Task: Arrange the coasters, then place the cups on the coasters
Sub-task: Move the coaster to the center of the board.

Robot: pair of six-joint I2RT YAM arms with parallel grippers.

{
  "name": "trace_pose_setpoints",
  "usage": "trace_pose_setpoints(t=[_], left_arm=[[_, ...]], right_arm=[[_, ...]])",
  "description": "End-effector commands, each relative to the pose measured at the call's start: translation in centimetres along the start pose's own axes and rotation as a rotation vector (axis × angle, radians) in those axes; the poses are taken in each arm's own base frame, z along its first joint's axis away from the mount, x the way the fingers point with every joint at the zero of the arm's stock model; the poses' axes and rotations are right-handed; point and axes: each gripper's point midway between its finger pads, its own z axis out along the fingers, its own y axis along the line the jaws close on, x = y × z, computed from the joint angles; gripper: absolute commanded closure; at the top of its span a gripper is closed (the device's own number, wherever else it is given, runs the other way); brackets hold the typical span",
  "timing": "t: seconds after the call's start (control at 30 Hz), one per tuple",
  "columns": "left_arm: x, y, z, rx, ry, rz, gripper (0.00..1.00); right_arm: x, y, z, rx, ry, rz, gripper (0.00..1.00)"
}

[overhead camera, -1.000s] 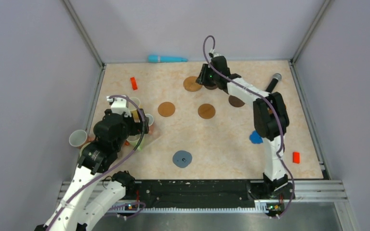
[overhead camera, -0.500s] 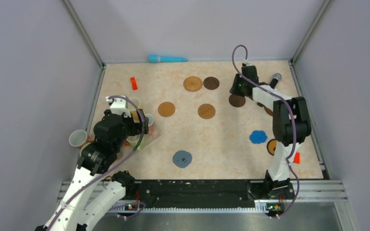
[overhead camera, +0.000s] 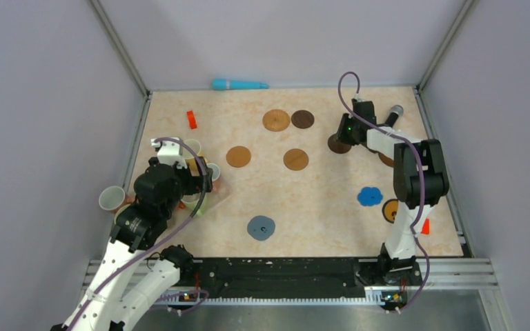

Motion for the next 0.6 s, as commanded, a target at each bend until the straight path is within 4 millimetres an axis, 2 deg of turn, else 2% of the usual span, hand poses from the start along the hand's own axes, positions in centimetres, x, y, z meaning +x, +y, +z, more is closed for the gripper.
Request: trace_pose_setpoints(t=[0.0,0.23,0.57], left_arm=[[-0.8,-0.2,0.0,0.006,-0.036,-0.018,0.01],[-0.9,-0.2,-0.1,0.007,-0.042,-0.019,0.02],[-1.1,-0.1,-0.2,0.003,-0.054,-0.022,0.02]], right_arm=[[-0.6,1.3,-0.7,-0.051,-0.035,-0.014,0.75],[1.6,2.2,0.3,-0.128,0.017,0.027,0.85],[3.0,5.1,2.6,-0.219,0.050,0.051,0.86]])
